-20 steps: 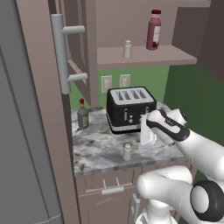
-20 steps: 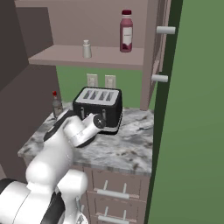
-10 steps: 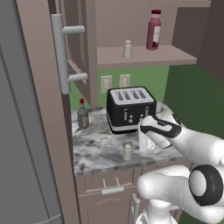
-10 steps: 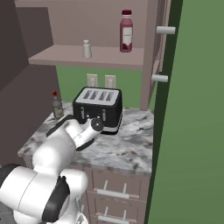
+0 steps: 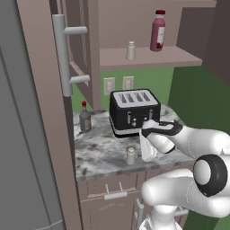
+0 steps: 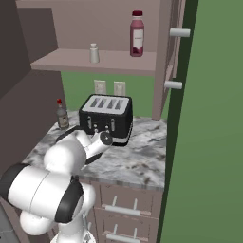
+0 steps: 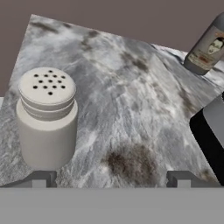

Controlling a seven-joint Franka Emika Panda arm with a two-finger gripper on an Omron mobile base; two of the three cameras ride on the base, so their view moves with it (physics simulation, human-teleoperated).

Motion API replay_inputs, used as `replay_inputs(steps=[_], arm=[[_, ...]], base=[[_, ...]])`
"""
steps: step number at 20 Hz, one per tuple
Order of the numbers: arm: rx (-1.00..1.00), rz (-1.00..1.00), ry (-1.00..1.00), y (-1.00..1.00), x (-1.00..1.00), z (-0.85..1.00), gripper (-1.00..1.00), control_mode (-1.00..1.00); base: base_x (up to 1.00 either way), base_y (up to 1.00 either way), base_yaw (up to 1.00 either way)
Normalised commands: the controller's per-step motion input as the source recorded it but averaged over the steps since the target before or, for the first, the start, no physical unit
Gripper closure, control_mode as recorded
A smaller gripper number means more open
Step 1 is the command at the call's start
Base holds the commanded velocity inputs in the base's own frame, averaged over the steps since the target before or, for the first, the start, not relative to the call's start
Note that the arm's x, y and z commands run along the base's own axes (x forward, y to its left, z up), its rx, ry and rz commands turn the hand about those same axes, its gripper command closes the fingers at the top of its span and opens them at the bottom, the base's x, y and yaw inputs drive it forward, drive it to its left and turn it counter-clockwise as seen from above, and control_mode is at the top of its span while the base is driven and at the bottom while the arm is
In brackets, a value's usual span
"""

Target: Pick the shaker and shaker from the counter and place them in the cabinet.

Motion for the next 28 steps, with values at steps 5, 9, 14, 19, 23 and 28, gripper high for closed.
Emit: replay_inputs(steps=[5,9,14,19,23,28], arm=[[0.0,0.0,0.0,0.02,0.0,-0.03,-1.0,-1.0],[0.0,0.0,0.01,0.02,0.0,-0.09,-1.0,-1.0],[0.0,0.0,0.03,0.17,0.0,-0.13,-1.0,-1.0],[0.0,0.0,0.02,0.2,0.0,-0.11,-1.0,-1.0],[0.0,0.0,0.02,0.16,0.0,-0.16,-1.0,-1.0],[0.0,0.01,0.01,0.12,-0.21,-0.25,-1.0,-1.0]], base=[[0.0,0.0,0.0],[0.0,0.0,0.0],[0.0,0.0,0.0],[0.0,0.0,0.0],[0.0,0.0,0.0],[0.0,0.0,0.0]])
